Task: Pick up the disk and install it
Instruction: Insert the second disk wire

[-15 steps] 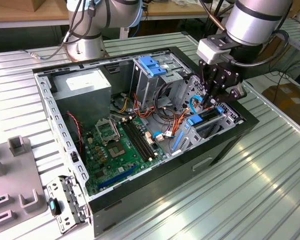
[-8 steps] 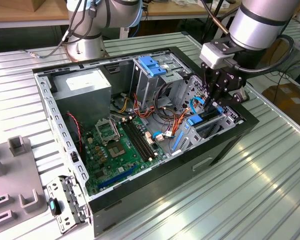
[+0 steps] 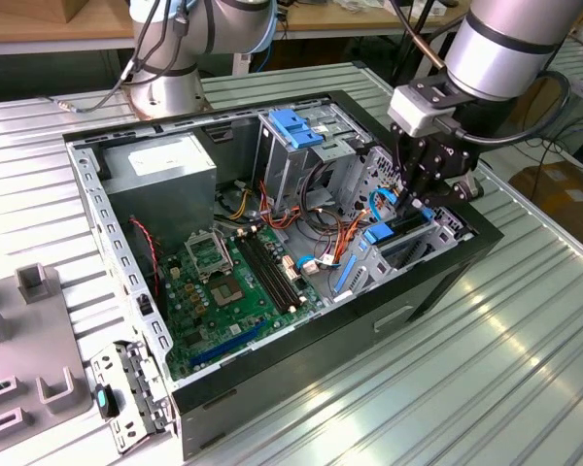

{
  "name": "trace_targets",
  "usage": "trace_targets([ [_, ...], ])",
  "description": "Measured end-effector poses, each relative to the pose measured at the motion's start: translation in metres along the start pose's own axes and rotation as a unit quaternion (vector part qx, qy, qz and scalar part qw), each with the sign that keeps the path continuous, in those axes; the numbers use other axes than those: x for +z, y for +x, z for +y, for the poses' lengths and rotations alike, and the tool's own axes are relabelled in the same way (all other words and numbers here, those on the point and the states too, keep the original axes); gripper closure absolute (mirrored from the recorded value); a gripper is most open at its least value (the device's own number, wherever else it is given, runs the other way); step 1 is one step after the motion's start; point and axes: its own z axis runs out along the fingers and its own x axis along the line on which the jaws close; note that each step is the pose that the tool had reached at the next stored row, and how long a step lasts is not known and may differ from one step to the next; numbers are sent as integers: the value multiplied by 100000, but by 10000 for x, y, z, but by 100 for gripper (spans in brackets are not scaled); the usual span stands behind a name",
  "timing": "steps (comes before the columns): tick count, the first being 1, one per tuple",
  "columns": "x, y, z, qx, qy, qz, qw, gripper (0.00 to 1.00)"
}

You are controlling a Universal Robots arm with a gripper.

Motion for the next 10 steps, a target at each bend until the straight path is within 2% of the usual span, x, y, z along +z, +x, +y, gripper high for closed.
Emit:
trace_targets([
  [2, 14, 0, 1, -12, 29, 5, 100000, 84],
  [4, 35, 0, 2, -63, 211, -15, 100000, 84],
  [6, 41, 1, 6, -386, 994, -166, 99994, 84],
  [10, 44, 1, 12, -779, 1571, -328, 99984, 84],
])
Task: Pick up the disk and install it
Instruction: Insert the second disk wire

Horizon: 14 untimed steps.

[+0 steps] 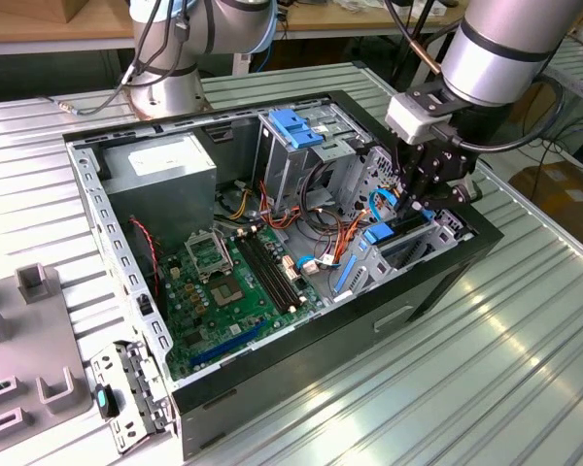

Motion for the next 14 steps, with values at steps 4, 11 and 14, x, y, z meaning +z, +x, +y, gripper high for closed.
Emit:
trace_targets([
  [4, 6, 8, 1, -43, 147, -150, 100000, 84],
  [11, 25, 40, 2, 39, 132, -948, 99995, 84],
  [14, 35, 51, 3, 76, 120, -1338, 99991, 84],
])
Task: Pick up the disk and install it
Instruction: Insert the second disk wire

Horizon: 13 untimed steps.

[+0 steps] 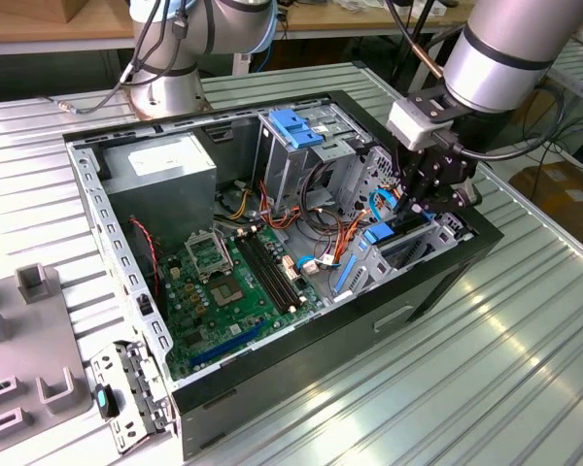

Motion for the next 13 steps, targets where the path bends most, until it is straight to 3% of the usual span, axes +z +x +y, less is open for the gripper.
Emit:
trace_targets([
  [6, 15, 22, 1, 60, -20, -600, 99998, 84],
  [13, 52, 38, 4, 69, -26, -696, 99998, 84],
])
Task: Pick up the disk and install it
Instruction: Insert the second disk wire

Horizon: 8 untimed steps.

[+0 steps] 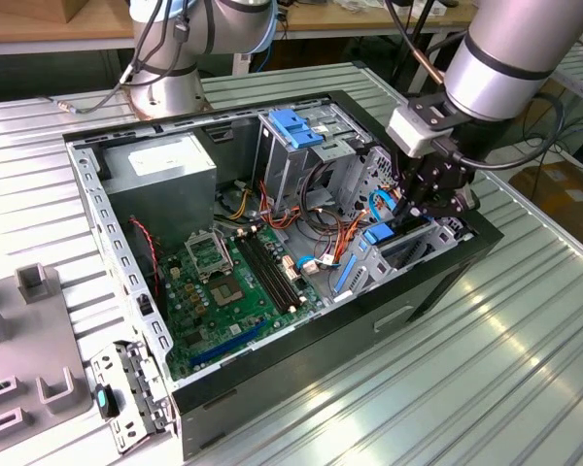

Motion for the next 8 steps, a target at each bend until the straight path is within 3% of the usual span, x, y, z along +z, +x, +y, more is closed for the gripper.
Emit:
trace_targets([
  [7, -1, 0, 0, 4, 9, -43, 100000, 83],
  [8, -18, -1, -2, 2, 5, -69, 100000, 76],
])
